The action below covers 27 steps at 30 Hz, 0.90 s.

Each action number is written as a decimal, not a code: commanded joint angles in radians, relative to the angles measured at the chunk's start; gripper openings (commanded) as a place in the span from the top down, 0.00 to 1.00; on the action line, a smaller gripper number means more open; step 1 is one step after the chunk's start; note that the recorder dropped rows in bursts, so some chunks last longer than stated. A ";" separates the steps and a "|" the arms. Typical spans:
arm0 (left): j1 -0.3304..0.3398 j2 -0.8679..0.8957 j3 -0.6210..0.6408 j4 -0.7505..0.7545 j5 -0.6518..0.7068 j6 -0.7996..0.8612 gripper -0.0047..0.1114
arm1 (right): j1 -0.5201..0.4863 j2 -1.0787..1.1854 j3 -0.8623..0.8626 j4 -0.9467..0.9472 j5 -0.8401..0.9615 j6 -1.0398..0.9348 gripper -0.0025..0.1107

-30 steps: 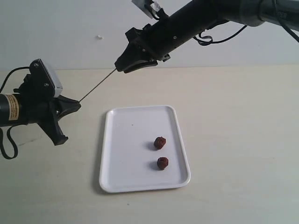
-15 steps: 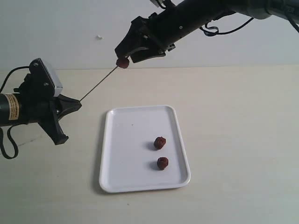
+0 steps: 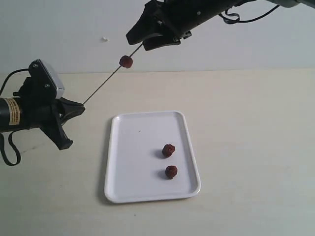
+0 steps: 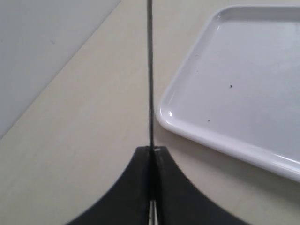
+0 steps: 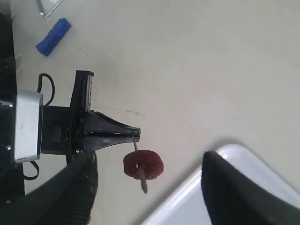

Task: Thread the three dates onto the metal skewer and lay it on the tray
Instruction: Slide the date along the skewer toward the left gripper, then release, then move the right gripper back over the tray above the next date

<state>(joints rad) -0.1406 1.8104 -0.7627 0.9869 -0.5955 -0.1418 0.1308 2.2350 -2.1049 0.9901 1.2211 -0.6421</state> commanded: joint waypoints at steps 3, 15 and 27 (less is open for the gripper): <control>-0.001 0.001 0.004 -0.023 -0.011 -0.027 0.96 | -0.062 -0.052 -0.008 -0.032 0.000 -0.009 0.43; 0.013 0.001 0.004 -0.059 -0.127 -0.101 0.96 | -0.038 -0.056 0.038 -0.519 0.000 0.048 0.43; 0.013 0.001 0.004 -0.023 -0.153 -0.129 0.96 | -0.002 -0.056 0.167 -0.537 0.000 -0.135 0.43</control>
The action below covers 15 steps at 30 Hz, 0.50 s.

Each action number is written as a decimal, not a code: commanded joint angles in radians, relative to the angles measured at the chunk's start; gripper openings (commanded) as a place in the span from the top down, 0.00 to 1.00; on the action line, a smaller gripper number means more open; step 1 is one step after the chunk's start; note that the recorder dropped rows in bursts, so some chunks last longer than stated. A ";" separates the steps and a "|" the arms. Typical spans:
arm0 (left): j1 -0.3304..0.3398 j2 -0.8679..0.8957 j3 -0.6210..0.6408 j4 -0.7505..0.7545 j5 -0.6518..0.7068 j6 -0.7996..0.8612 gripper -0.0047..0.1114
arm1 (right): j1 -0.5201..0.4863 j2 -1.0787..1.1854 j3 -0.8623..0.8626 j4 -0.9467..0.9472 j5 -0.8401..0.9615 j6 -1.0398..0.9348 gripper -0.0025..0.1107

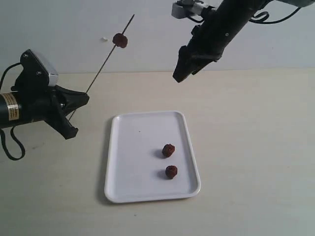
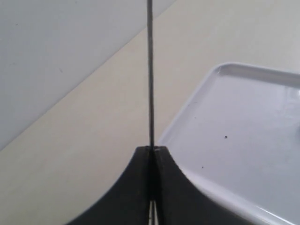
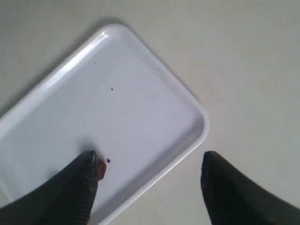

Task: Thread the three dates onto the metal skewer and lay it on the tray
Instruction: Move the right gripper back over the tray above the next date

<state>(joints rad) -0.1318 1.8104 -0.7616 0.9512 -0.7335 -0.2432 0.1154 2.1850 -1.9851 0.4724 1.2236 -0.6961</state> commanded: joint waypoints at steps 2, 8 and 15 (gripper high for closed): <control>0.004 0.001 0.003 0.002 -0.013 -0.056 0.96 | 0.021 -0.006 0.077 -0.035 -0.002 -0.118 0.43; 0.008 -0.003 0.003 -0.177 0.137 -0.104 0.96 | 0.071 -0.006 0.157 -0.073 -0.002 -0.204 0.43; 0.008 -0.022 -0.002 0.046 -0.042 -0.186 0.96 | 0.136 -0.006 0.175 -0.092 -0.002 -0.211 0.43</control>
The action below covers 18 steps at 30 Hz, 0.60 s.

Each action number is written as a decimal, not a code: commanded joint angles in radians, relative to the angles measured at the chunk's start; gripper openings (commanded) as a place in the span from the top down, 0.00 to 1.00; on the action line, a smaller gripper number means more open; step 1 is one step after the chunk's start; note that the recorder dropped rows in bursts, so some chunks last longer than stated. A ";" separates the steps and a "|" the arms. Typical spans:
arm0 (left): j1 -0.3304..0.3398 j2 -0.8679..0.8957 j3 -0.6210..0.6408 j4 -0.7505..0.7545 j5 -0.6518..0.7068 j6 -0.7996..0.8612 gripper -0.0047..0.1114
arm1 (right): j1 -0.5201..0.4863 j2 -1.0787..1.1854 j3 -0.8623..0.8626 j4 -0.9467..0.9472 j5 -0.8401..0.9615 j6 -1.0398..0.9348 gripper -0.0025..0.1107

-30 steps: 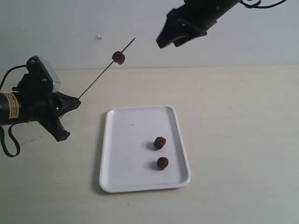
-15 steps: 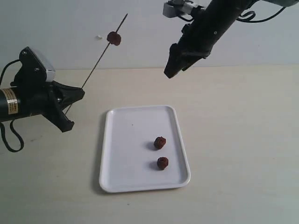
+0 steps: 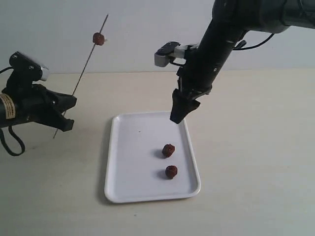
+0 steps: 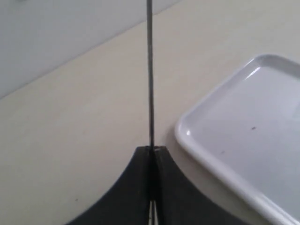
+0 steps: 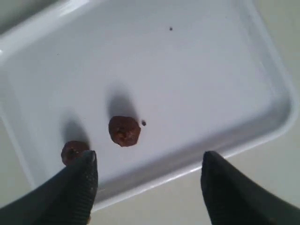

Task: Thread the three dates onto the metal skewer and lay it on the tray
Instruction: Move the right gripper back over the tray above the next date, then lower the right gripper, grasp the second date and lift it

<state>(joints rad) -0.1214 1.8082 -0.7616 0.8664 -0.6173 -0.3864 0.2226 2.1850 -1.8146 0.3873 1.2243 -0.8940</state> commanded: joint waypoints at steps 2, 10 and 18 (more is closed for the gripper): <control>-0.003 -0.020 -0.002 0.108 -0.139 -0.059 0.96 | 0.041 -0.006 0.005 -0.016 -0.003 -0.011 0.43; -0.007 -0.022 -0.055 0.025 0.285 -0.096 0.96 | 0.069 -0.006 0.005 -0.121 -0.003 0.190 0.43; -0.007 -0.052 -0.053 0.097 0.285 -0.111 0.96 | 0.106 0.044 0.035 -0.146 -0.003 0.271 0.43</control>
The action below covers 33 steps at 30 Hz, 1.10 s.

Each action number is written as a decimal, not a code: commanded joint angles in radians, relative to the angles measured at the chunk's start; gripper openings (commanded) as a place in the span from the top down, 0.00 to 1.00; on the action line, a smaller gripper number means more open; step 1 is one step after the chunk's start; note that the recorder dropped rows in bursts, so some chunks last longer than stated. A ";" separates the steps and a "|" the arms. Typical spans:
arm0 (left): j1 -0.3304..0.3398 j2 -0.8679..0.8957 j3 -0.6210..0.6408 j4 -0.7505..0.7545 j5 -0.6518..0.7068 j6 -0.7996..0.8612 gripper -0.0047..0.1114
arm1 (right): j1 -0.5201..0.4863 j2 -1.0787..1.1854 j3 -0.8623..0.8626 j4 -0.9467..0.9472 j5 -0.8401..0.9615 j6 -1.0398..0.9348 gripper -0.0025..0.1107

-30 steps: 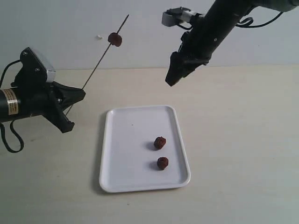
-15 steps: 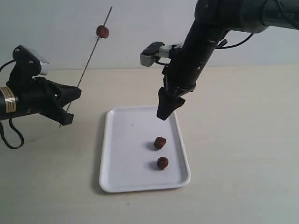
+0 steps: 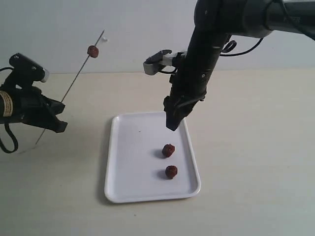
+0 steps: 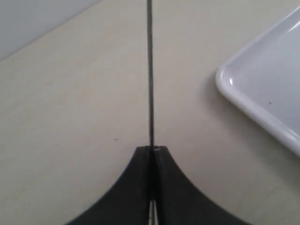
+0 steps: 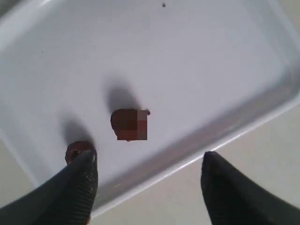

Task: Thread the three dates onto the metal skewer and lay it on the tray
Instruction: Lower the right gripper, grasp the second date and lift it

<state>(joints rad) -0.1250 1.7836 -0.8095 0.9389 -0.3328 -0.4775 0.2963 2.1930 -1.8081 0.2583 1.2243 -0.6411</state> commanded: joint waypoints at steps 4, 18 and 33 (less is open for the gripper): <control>-0.004 -0.034 -0.005 0.025 0.001 -0.024 0.96 | 0.087 0.074 0.041 -0.117 -0.072 0.055 0.43; -0.004 -0.031 -0.005 0.025 -0.001 -0.053 0.96 | 0.111 0.075 0.129 -0.144 -0.230 0.198 0.43; -0.004 -0.031 -0.005 0.025 -0.001 -0.057 0.96 | 0.111 0.075 0.129 -0.164 -0.226 0.332 0.43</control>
<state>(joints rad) -0.1250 1.7583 -0.8095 0.9621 -0.3328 -0.5249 0.4065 2.2754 -1.6807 0.1097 1.0017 -0.3419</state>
